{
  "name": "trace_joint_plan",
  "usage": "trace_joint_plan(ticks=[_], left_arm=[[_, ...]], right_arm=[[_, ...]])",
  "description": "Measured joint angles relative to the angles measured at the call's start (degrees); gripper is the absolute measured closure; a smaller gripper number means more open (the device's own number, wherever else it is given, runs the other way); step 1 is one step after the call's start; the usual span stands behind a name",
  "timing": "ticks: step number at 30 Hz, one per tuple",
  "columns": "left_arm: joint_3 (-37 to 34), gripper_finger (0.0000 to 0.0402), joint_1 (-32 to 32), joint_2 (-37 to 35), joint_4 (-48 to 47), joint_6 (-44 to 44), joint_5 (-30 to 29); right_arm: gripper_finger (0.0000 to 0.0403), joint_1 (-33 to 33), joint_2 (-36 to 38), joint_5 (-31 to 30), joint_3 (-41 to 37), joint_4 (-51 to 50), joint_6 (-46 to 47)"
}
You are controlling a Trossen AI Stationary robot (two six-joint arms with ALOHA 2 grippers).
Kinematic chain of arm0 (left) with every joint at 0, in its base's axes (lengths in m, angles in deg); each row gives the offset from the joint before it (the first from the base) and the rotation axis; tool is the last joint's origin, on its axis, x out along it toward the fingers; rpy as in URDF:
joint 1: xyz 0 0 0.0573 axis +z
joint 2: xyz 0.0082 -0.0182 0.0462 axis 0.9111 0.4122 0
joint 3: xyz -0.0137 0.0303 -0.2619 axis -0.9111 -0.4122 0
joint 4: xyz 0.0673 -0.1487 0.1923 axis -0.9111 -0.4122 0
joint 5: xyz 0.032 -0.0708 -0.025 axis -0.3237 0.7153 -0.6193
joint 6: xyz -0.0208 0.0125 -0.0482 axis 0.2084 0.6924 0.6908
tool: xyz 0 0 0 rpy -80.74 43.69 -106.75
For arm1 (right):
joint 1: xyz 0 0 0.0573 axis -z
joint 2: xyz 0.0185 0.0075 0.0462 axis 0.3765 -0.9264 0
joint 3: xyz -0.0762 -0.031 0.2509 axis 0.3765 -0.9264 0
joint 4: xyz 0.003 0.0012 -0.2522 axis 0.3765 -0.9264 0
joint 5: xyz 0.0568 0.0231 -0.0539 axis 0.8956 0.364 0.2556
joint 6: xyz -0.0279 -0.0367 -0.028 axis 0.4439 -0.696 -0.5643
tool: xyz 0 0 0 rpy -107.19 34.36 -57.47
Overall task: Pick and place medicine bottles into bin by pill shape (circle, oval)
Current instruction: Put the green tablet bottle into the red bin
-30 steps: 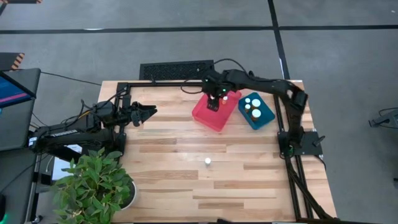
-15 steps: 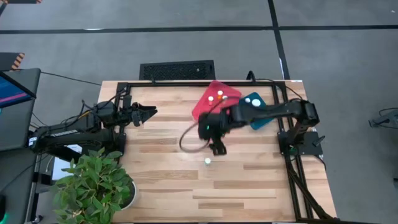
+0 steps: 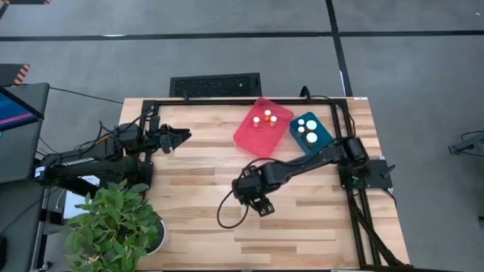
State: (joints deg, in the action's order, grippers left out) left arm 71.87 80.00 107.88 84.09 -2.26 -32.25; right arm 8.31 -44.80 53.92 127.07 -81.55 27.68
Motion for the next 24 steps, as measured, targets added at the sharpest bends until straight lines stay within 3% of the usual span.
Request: trace_joint_plan(ticks=[24], left_arm=[[0.0,0.0101,0.0,0.0,0.0,0.2,1.2]], right_arm=[[0.0135,0.6,-2.7,0.6,-2.6,3.4,1.7]])
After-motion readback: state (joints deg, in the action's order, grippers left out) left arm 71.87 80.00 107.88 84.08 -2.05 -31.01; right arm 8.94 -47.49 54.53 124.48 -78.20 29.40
